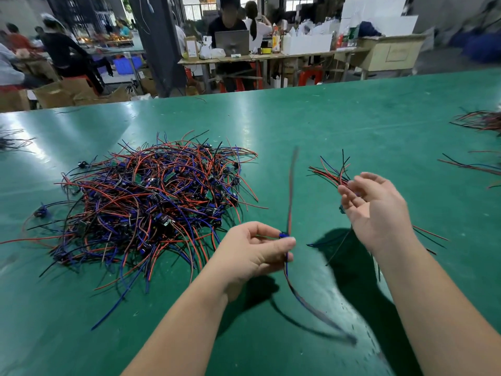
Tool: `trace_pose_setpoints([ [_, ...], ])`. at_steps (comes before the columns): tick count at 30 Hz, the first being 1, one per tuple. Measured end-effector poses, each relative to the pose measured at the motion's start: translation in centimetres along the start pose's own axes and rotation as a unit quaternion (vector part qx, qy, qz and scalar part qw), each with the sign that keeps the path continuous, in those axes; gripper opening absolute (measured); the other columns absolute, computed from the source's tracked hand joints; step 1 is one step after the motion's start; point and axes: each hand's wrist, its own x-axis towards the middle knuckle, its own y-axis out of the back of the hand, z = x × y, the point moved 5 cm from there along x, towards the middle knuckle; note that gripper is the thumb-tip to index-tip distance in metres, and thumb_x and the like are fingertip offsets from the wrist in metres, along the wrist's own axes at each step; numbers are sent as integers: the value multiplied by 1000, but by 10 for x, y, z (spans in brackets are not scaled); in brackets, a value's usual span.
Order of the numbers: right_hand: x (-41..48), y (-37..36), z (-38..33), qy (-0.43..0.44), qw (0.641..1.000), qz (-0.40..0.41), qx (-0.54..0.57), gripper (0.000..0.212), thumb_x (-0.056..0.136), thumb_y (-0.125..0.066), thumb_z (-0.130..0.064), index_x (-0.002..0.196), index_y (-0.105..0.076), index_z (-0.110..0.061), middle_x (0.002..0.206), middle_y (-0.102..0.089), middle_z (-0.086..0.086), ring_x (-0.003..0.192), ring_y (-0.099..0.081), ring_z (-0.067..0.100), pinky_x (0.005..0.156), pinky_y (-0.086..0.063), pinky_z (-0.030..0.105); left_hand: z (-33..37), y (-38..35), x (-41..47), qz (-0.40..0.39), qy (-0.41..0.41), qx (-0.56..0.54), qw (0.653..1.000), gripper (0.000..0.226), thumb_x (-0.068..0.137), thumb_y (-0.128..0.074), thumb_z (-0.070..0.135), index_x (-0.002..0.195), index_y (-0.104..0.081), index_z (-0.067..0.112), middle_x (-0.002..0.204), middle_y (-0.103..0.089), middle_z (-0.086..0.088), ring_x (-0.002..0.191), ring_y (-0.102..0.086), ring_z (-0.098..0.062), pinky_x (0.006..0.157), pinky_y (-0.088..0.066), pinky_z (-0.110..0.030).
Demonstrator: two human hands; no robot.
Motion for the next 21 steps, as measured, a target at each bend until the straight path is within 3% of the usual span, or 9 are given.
trace_pose_setpoints([
  [2, -9, -14, 4, 18, 989, -104, -105, 17, 86, -57, 0, 87, -56, -17, 81, -56, 6, 55, -63, 14, 52, -47, 20, 1, 8, 5, 59, -14, -24, 998, 33, 65, -79, 12, 89, -57, 5, 63, -68, -5, 60, -70, -16, 56, -57, -26],
  [3, -17, -23, 10, 30, 965, -187, -183, 16, 82, -63, -5, 89, -61, -20, 85, -59, 4, 59, -63, 14, 54, -48, 21, 1, 10, 6, 76, -19, -35, 996, 33, 66, -78, 13, 89, -57, 4, 63, -68, -5, 59, -69, -16, 56, -58, -26],
  [6, -47, -42, 40, 41, 827, -387, -406, 28, 72, -76, -23, 97, -68, -32, 94, -65, -9, 77, -61, 11, 69, -50, 26, -1, 11, 7, 86, -28, -57, 994, 34, 59, -76, 20, 85, -60, 4, 64, -70, -5, 53, -66, -11, 50, -54, -22],
  [8, -52, -44, 49, 77, 786, -400, -465, 30, 72, -81, -21, 99, -68, -29, 94, -65, -7, 78, -59, 10, 73, -50, 30, -1, 9, 7, 81, -31, -51, 995, 36, 60, -74, 25, 87, -63, 4, 64, -71, -3, 54, -66, -8, 50, -51, -18],
  [12, -46, -45, 42, 122, 813, -376, -428, 19, 75, -79, -12, 86, -72, -25, 78, -70, -8, 67, -58, 6, 68, -49, 26, -1, 4, 8, 45, -40, -62, 996, 36, 68, -69, 36, 86, -68, 5, 83, -73, -12, 69, -67, -17, 60, -56, -24],
  [17, -37, -38, 37, 130, 822, -333, -443, 22, 71, -82, -10, 84, -73, -24, 72, -69, -8, 63, -57, 9, 66, -50, 30, 2, -2, 6, 22, -48, -46, 998, 47, 69, -63, 50, 96, -67, 12, 96, -74, -10, 79, -72, -17, 62, -57, -25],
  [21, -21, -26, 26, 150, 845, -219, -464, 23, 72, -79, -6, 83, -68, -24, 82, -72, -2, 71, -66, 12, 76, -56, 31, 4, -2, 4, 33, -31, -51, 998, 50, 74, -59, 51, 102, -64, 10, 97, -75, -6, 84, -73, -22, 61, -57, -26],
])
